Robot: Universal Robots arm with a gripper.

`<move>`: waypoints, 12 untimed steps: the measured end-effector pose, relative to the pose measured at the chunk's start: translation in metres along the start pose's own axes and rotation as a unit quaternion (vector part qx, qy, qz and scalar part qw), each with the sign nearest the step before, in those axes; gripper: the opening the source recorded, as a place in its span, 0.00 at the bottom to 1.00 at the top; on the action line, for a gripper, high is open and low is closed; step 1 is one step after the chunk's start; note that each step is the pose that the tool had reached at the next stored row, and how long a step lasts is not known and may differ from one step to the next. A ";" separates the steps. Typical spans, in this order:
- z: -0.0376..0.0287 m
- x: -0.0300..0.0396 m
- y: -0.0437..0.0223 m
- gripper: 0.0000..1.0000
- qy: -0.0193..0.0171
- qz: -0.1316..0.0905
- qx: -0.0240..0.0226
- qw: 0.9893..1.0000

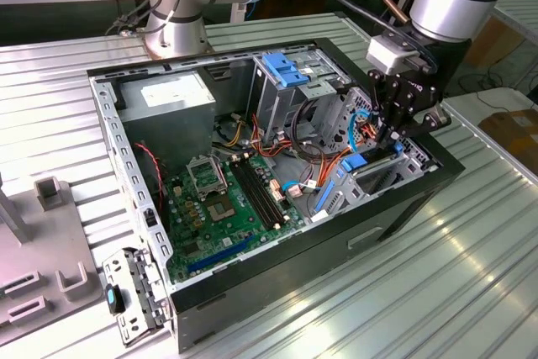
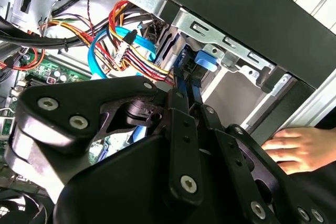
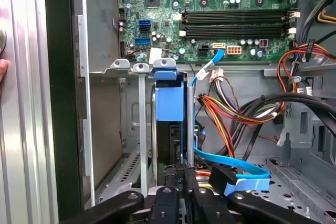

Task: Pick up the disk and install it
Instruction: 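Insert the first disk wire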

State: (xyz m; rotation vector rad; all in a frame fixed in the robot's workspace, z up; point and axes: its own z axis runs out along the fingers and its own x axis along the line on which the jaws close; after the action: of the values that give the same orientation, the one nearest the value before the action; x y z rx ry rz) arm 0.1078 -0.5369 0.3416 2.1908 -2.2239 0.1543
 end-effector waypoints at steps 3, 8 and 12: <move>0.0029 0.0005 0.0002 0.17 -0.005 0.001 -0.002 1.000; 0.0029 0.0006 0.0002 0.18 -0.005 0.001 -0.002 1.000; -0.0122 0.0018 -0.0008 0.24 -0.006 0.001 -0.002 1.000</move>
State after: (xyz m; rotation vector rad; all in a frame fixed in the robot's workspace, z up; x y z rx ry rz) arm 0.1079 -0.5377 0.3540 2.1938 -2.2295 0.1359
